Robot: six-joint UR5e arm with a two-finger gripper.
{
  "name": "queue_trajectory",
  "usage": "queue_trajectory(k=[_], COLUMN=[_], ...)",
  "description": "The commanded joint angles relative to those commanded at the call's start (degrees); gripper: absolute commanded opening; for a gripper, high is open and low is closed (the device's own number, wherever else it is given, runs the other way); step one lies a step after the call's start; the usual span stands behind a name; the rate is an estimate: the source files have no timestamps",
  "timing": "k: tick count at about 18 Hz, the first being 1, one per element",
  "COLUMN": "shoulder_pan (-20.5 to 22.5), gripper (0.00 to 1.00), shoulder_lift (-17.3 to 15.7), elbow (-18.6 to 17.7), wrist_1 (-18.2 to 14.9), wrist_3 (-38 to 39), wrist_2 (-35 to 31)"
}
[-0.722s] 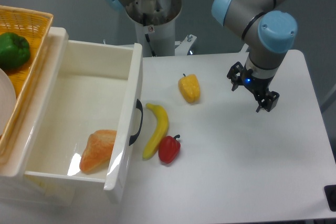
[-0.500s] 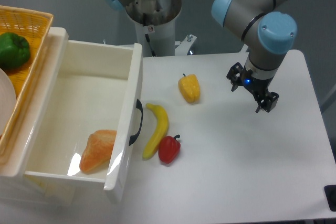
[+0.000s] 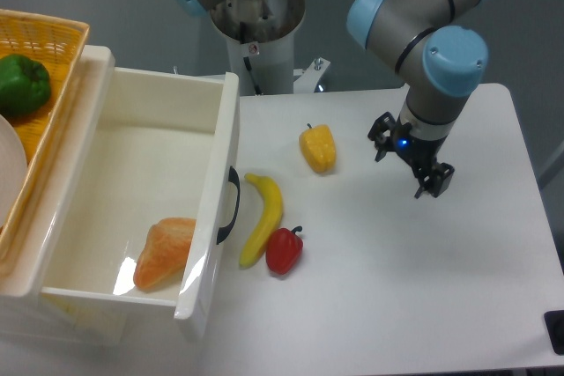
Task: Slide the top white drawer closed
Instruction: 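Move the gripper from its raised pose toward the open white drawer, then lower the gripper and bring it against the drawer's front panel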
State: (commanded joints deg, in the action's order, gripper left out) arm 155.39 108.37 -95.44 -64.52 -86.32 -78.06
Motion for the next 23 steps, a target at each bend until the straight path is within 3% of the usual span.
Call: queue_trajectory(k=[6,11,12,15,18,20,23], shoulder_pan=[-3.0,-4.3,-4.9,-6.2,-6.7,-6.5,-6.7], gripper=[1.00,0.97,0.91,0.50,0.22,0.09,0.01], shoulder_lift=[1.2,2.5,3.0,4.2,4.2,4.2,3.9], elbow=[0.3,0.6,0.6,0.6,0.7,0.7,0.7], wrist_1=[0.4,1.1,1.1,1.1,1.2,1.2,1.1], wrist_3=[18.2,20.7,21.8,27.3,33.0,34.6,37.2], wrist_2=[0.1,0.3,0.3,0.4,1.8,5.5,7.9])
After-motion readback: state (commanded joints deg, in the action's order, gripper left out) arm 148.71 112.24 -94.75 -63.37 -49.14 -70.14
